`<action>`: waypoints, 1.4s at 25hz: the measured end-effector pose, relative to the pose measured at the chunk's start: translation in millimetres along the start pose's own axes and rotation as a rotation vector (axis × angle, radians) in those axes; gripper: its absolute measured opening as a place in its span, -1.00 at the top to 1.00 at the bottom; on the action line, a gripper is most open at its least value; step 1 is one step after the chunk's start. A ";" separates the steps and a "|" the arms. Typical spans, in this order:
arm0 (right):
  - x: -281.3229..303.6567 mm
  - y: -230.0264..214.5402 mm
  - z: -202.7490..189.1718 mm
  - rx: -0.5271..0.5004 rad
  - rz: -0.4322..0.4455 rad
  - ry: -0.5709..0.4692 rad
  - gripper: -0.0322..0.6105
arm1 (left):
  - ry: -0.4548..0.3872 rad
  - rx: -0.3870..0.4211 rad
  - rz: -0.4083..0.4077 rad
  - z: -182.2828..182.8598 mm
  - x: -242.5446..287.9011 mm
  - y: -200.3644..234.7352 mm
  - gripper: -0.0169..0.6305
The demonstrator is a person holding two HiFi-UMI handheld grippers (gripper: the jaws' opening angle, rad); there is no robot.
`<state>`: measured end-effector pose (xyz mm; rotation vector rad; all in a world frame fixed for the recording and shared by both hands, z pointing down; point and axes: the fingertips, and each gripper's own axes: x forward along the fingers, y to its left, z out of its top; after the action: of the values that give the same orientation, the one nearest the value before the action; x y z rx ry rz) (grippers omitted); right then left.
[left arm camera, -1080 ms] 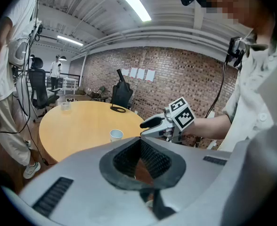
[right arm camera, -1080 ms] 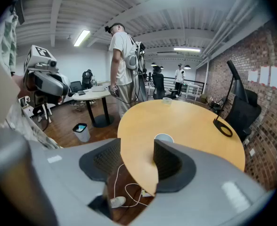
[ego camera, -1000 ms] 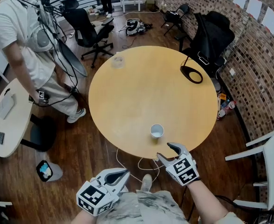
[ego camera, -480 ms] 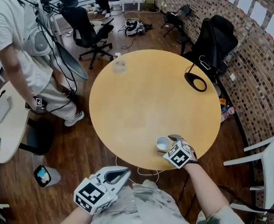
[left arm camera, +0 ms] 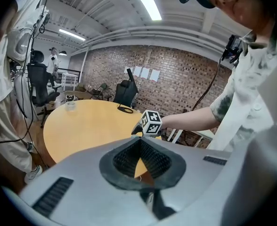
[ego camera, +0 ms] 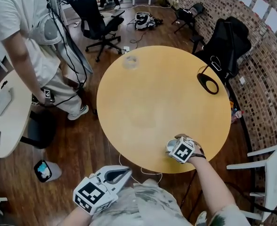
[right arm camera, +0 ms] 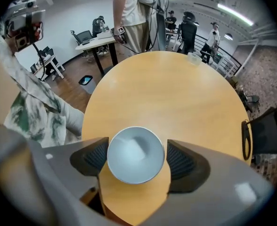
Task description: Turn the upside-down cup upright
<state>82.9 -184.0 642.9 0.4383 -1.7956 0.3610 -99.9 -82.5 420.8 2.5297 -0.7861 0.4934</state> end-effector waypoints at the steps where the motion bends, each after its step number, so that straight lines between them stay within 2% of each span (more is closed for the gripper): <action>1: 1.8 -0.1 -0.2 -0.009 0.006 0.007 -0.27 | 0.000 -0.002 0.000 0.5 1.0 1.2 0.93; 5: 1.2 -3.9 -0.3 -0.015 -0.004 -0.011 -0.23 | 0.002 -0.009 -0.003 0.1 4.3 2.4 0.93; 11: -11.8 -18.3 26.0 0.106 -0.053 -0.283 -0.18 | 0.020 -0.007 0.003 -3.6 7.4 5.2 0.93; 18: -8.7 -20.2 12.8 0.166 -0.078 -0.437 -0.17 | 0.041 -0.005 0.007 -2.3 15.2 -3.6 0.93; 23: -4.4 -19.8 -11.9 0.139 -0.090 -0.399 -0.17 | 0.048 -0.003 0.005 -0.9 21.7 -8.2 0.93; 29: 25.8 -16.1 -53.4 0.063 -0.122 -0.258 -0.18 | 0.054 -0.003 0.006 -17.0 25.8 -15.9 0.93; 32: 36.2 -15.7 -63.7 0.039 -0.128 -0.220 -0.19 | 0.058 -0.004 0.008 -23.3 28.7 -21.1 0.93; 35: 33.1 -21.5 -65.9 0.029 -0.111 -0.202 -0.20 | 0.065 -0.007 0.015 -13.5 30.5 -24.9 0.93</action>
<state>141.1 -176.2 692.4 0.6106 -1.9534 0.2729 -64.0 -70.7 438.4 2.4896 -0.7817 0.5741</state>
